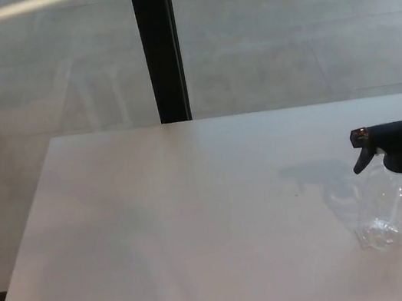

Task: The robot uses its right hand to grab and lift the lid of the spray bottle kept in the middle of the desk and places the lid on the right side of the bottle

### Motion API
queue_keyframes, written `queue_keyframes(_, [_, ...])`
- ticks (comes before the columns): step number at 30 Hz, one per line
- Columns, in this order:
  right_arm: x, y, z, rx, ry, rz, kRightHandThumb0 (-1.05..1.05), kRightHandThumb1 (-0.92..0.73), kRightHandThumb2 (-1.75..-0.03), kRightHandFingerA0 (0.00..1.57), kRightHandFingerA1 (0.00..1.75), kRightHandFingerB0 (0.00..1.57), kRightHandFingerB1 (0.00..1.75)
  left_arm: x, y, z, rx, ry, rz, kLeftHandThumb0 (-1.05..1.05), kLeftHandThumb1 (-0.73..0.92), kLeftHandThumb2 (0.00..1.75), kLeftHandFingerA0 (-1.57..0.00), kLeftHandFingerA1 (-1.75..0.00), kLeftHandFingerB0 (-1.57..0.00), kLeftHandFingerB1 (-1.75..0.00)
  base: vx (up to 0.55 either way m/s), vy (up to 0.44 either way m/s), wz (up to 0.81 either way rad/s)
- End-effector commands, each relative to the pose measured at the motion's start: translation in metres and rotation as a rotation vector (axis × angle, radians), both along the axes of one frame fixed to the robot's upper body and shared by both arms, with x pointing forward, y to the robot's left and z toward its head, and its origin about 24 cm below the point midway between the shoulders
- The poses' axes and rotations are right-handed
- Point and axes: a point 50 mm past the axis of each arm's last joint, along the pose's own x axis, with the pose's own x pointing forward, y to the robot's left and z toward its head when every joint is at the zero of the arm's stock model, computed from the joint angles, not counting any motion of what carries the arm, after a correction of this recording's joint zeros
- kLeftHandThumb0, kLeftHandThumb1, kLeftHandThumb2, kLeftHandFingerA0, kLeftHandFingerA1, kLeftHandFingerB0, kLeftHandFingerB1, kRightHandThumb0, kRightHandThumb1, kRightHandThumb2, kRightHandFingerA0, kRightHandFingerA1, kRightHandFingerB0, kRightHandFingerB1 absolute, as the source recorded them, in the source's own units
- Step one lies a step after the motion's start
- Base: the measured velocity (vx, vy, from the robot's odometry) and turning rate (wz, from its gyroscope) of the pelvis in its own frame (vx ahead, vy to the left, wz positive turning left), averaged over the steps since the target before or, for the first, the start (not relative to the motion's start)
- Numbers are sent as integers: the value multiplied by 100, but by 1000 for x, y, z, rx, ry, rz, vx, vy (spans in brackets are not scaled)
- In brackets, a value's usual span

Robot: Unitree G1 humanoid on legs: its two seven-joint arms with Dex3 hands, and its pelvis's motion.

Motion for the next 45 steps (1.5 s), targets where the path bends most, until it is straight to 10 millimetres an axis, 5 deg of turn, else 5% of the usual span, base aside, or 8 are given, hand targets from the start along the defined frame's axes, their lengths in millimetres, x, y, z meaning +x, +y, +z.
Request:
queue_keyframes(1, [21, -32, 47, -127, -238, 3, -72, -65, -61, 35, 131, 15, 31, 6, 6, 6, -22, -105, 24, -78, 78, 64, -58, -49, -42, -41, 0, 0, 0])
queue_keyframes(4, [42, -48, 77, -218, -355, -58, -72, -64, -60, 34, 135, 17, 32, 6, 5, 6, -28, -109, 7, -77, 79, 64, -57, -51, -41, -42, 0, 0, 0])
queue_keyframes(6, [52, -59, 100, -261, -407, -65, -39, -39, -99, 2, 53, 0, 50, 5, 4, 6, -36, -117, 11, -77, 79, 63, -57, -52, -41, -42, 0, 0, 0])
queue_keyframes(8, [78, -66, 146, -327, -546, -45, -73, -58, -95, 3, 38, 5, 32, 4, 4, 6, -35, -124, 18, -76, 79, 64, -56, -51, -40, -42, 0, 0, 0])
queue_keyframes(14, [128, -49, 232, -388, -796, 77, -38, -45, -103, 1, 51, 0, 49, 5, 6, 7, -27, -118, 17, -77, 78, 63, -58, -51, -41, -42, 0, 0, 0])
queue_keyframes(23, [185, 14, 294, -527, -902, 421, -79, -70, -62, 17, 42, 16, 30, 4, 6, 7, -35, -123, 14, -79, 78, 64, -56, -51, -41, -42, 0, 0, 0])
queue_keyframes(44, [254, 162, 261, -722, -576, 1202, -81, -70, -63, 14, 34, 21, 30, 8, 6, 7, -37, -131, 11, -81, 78, 63, -55, -51, -39, -41, 0, 0, 0])
queue_keyframes(45, [254, 165, 258, -715, -555, 1232, -81, -70, -62, 14, 42, 20, 31, 9, 7, 8, -34, -132, 7, -77, 61, 101, -48, -61, -34, -53, 0, 0, 0])
